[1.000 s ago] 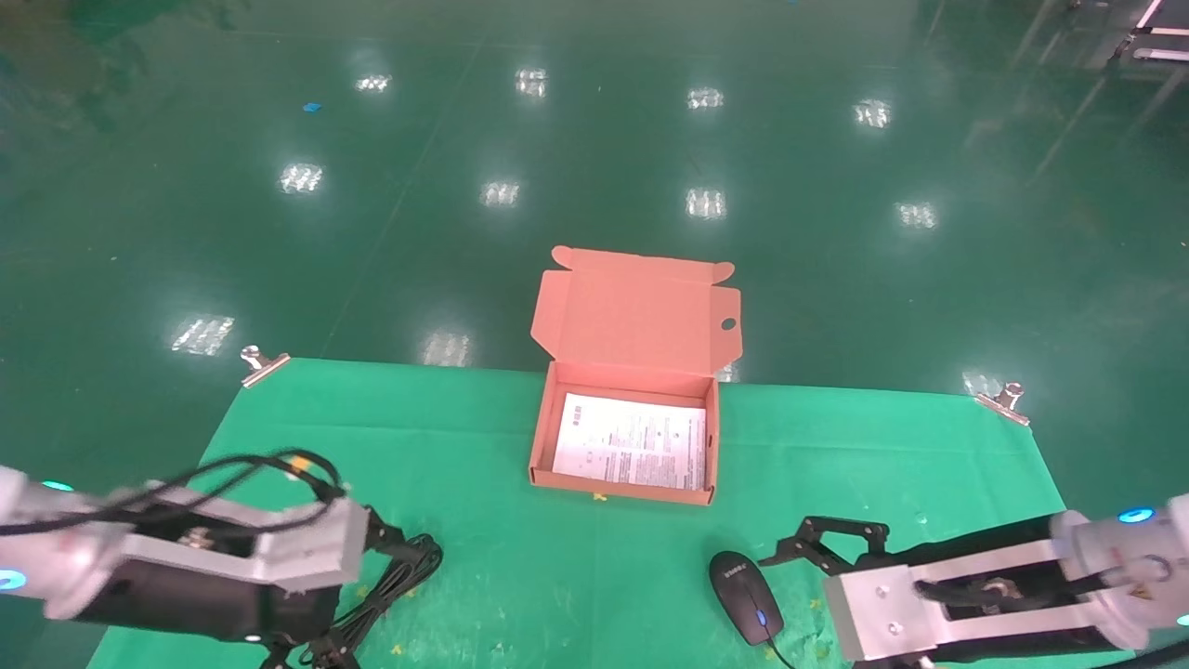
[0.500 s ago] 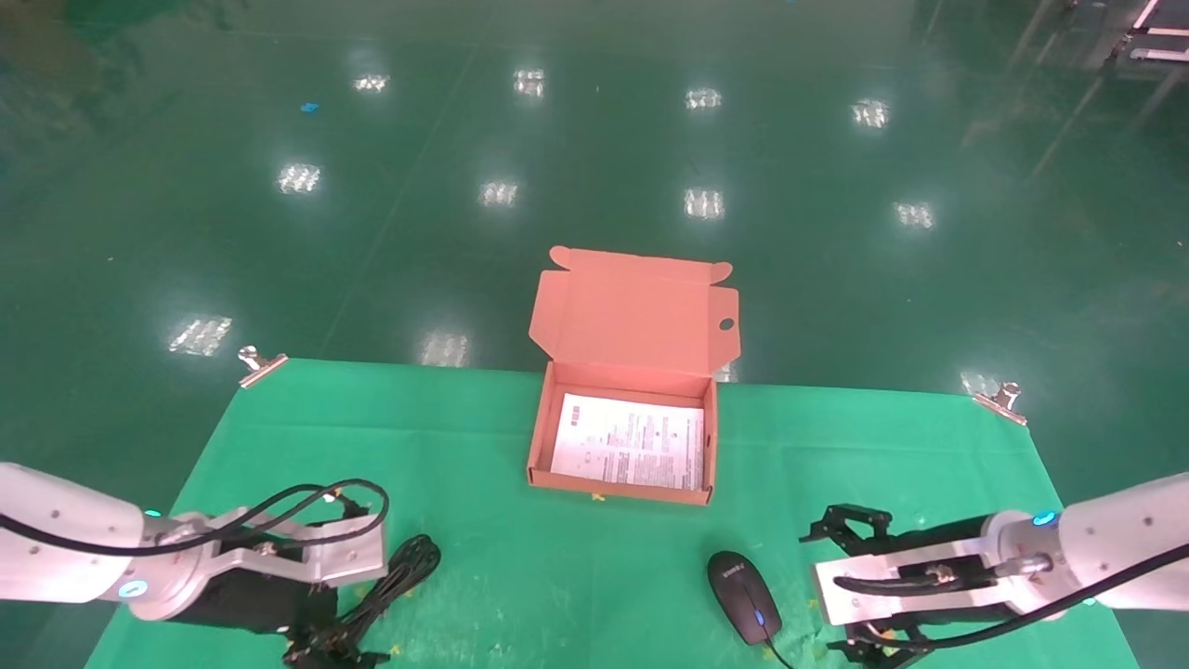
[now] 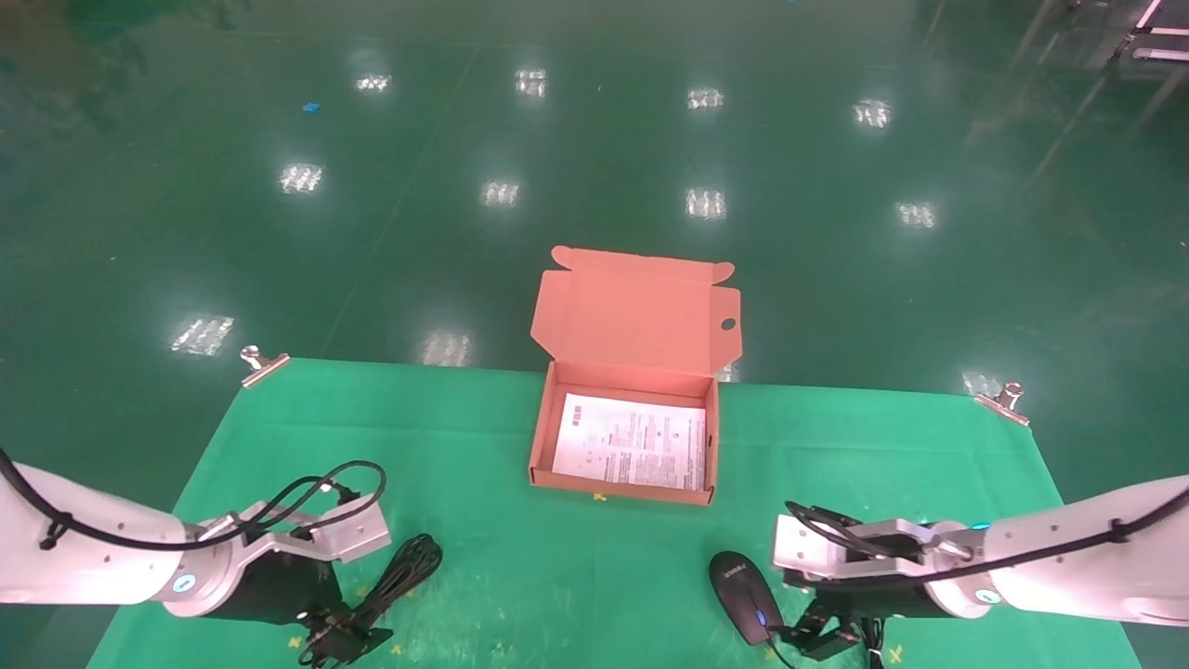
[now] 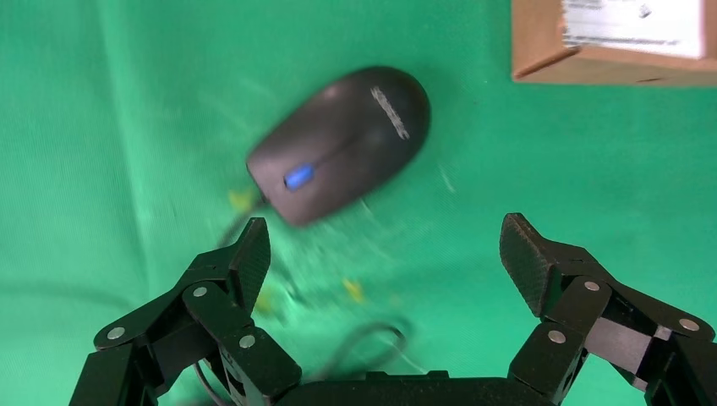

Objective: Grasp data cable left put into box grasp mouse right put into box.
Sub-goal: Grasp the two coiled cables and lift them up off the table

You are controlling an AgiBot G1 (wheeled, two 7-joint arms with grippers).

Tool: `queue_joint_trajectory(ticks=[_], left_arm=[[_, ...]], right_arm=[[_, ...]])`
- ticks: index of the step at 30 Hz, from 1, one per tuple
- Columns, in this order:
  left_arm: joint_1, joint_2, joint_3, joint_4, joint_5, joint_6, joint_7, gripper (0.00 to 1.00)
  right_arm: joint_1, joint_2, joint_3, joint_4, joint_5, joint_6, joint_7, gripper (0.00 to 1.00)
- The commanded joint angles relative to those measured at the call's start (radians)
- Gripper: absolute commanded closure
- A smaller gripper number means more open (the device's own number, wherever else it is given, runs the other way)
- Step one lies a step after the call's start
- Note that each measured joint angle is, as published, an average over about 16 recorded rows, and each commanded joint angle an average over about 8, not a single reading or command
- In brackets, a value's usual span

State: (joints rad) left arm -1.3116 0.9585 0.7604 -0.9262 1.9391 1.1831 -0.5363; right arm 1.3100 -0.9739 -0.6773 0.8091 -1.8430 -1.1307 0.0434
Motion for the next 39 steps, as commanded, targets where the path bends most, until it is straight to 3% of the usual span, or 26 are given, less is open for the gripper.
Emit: queue_joint_trajectory(ticks=[1,8,17,18,25,26,39], left_arm=[[0.001,0.013,-0.001,0.031,0.011,-0.017,-0.027,0.0],[-0.009,0.028,-0.003,0.099,0.009,-0.038,0.008,0.0],[-0.014,0.038,-0.004,0.154,0.006,-0.058,0.048,0.01],[-0.014,0.039,-0.005,0.158,0.005,-0.061,0.051,0.07],[-0.012,0.041,-0.009,0.178,-0.002,-0.072,0.069,0.92],[-0.012,0.041,-0.009,0.18,-0.003,-0.073,0.07,0.98],[-0.011,0.04,-0.01,0.18,-0.005,-0.074,0.07,1.0]], right_arm=[[0.001,-0.029,0.005,-0.057,0.006,0.018,0.03,0.0],[0.013,-0.102,0.017,-0.185,0.014,0.067,0.111,0.0],[0.017,-0.162,-0.005,-0.25,-0.028,0.109,0.17,0.0],[0.017,-0.165,-0.007,-0.255,-0.032,0.111,0.174,0.03],[0.017,-0.176,-0.012,-0.274,-0.042,0.117,0.187,0.89],[0.017,-0.176,-0.012,-0.275,-0.043,0.118,0.187,0.99],[0.016,-0.176,-0.012,-0.274,-0.042,0.117,0.187,1.0]])
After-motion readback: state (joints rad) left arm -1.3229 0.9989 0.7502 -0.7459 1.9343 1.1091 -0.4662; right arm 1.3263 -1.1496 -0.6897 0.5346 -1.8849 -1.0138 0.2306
